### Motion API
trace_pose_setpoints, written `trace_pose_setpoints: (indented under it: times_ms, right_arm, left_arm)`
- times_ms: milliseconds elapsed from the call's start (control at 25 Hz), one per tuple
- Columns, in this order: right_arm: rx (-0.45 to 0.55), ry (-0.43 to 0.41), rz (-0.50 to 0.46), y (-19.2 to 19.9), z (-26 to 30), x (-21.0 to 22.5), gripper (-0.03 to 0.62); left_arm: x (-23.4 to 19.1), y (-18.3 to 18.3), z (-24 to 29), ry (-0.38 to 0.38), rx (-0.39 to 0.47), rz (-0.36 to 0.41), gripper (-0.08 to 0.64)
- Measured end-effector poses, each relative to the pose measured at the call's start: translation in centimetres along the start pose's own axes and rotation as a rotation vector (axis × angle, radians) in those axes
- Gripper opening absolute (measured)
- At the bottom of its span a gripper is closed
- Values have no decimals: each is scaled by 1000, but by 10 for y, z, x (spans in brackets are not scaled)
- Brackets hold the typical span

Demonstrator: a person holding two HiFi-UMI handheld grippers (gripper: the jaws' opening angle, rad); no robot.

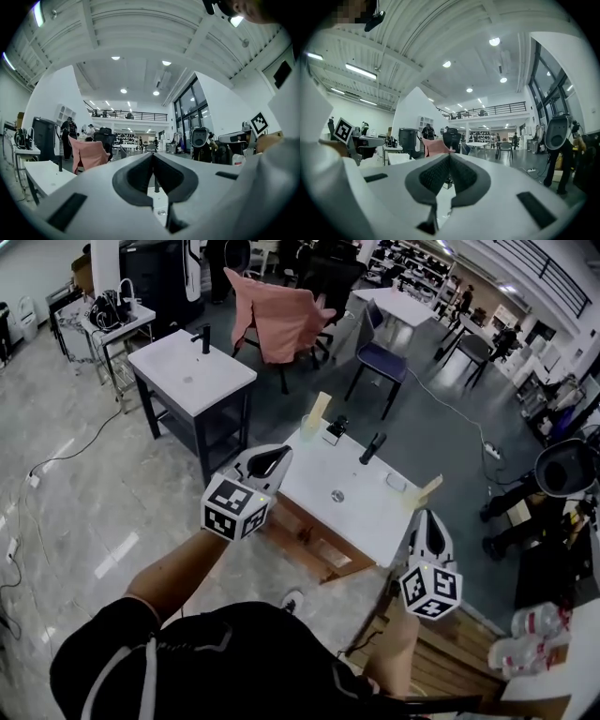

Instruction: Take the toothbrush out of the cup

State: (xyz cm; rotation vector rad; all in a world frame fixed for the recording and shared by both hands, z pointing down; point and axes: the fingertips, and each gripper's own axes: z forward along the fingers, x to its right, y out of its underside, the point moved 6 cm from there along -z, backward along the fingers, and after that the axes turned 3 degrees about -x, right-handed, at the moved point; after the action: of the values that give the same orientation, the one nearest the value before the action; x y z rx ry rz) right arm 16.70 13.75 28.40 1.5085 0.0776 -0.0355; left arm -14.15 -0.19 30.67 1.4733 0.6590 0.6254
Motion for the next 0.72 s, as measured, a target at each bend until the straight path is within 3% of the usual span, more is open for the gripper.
trace_pose_setpoints:
  times_ms: [360,720]
  right_arm:
    - [-7,-62,24,3,71,82,5]
    - [18,-89,35,4,98,146,5]
  left_arm:
    - [14,1,103,-19,-23,-13,5]
    - [29,-1,179,-26,-41,-33,5]
